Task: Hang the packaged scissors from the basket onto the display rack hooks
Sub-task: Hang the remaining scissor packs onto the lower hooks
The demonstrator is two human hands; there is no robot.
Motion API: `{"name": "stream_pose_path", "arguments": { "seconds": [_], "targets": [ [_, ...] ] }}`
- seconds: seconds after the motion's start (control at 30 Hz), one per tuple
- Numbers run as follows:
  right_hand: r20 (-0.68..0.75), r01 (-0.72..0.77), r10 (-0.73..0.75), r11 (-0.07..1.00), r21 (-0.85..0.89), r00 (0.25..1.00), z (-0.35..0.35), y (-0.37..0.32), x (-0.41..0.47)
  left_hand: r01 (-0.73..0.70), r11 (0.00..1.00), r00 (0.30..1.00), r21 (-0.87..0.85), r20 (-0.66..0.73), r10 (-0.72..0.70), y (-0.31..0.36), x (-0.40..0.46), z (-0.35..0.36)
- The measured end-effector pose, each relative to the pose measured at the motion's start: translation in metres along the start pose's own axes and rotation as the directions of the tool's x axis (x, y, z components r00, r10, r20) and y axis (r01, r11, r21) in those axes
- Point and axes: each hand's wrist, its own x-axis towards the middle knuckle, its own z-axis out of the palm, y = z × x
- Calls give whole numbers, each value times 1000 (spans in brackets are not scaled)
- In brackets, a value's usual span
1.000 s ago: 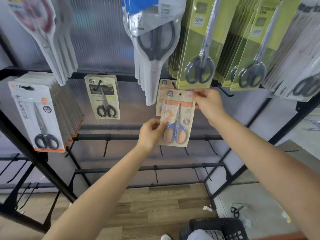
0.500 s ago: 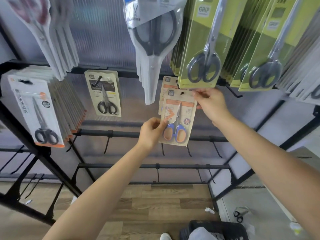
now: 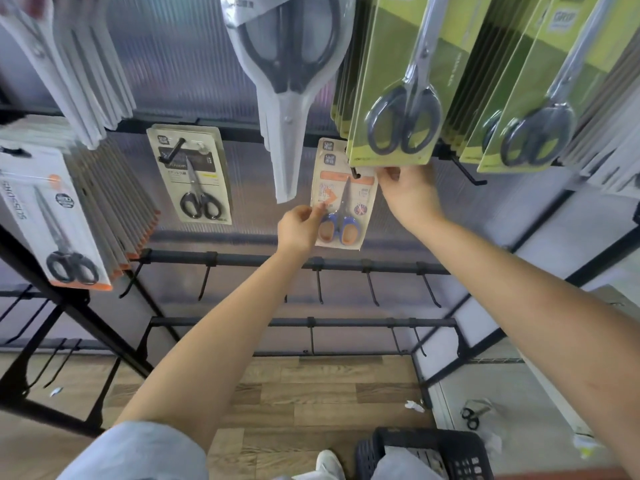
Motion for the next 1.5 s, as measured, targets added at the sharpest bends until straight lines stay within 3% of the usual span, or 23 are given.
{"name": "stream_pose_path", "arguments": {
  "seconds": [0.33, 0.47, 0.57, 0.77, 0.9, 1.03, 1.2, 1.33, 1.5],
  "targets": [
    [153, 77, -43, 972, -224, 987, 12, 7, 1, 38, 990, 999, 136, -3, -38, 14, 18, 4],
    [155, 179, -134, 928, -327, 979, 11, 10, -6, 37, 974, 999, 222, 4, -39, 19, 12, -2],
    [161, 269, -222, 881, -388, 962, 12, 12, -20, -27, 942, 1000, 333, 17, 22, 18, 1, -8],
    [238, 240, -138, 844, -480, 961, 11, 4, -63, -316, 771, 948, 553, 150, 281, 0, -26, -23],
    [265, 163, -28, 848, -505, 964, 11, 4, -104, -457, 682, 890, 571, 288, 355, -9, -49, -26],
    [233, 31, 99, 866, -499, 967, 7, 13, -156, -531, 617, 844, 581, 428, 323, -16, -79, -16],
    [140, -196, 303, 843, -501, 943, -8, 43, -238, -684, 548, 694, 482, 662, 284, -27, -126, 23],
    [52, -434, 527, 749, -501, 848, -36, 79, -311, -788, 500, 516, 361, 829, 216, -34, -173, 68],
    [-67, -723, 804, 492, -485, 591, -86, 110, -393, -879, 452, 253, 152, 952, 170, -49, -229, 128]
  ]
}}
